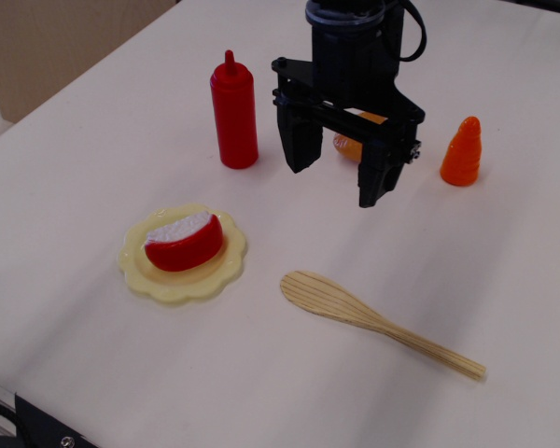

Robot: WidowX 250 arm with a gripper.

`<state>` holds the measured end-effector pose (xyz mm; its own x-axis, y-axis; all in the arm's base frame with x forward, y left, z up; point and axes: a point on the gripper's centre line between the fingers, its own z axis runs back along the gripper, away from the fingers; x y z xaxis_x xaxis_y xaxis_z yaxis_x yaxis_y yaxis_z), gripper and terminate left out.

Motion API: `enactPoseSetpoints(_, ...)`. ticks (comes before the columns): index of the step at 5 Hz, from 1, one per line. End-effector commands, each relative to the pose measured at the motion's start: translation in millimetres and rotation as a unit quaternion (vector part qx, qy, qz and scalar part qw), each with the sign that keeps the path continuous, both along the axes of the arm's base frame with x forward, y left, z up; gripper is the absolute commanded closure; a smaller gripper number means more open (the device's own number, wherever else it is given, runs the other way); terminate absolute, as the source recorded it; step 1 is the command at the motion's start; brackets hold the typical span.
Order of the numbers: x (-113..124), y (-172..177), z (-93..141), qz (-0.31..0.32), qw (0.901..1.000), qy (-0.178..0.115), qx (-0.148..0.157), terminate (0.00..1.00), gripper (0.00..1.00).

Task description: Take sushi off plate

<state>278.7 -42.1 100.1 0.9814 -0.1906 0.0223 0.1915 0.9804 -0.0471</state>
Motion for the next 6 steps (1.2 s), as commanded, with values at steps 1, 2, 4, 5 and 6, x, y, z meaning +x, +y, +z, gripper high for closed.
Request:
enactPoseSetpoints(1,0,0,0,0.0,1.0,0.0,0.0,0.0,0.0)
enactPoseSetpoints(2,-11,30,-3,-0.052,0.9985,-0.014,0.011,0.0,0.0)
enactPoseSetpoints(4,-22,81,-29,-0.106,0.9926,-0.019,0.055,0.0,0.0)
enactPoseSetpoints(5,-24,94,-47,-0.141,0.9886,-0.02,0.048,0.0,0.0)
enactPoseSetpoints(6,-28,104,-59,-0.148,0.9872,-0.014,0.059,0.0,0.0)
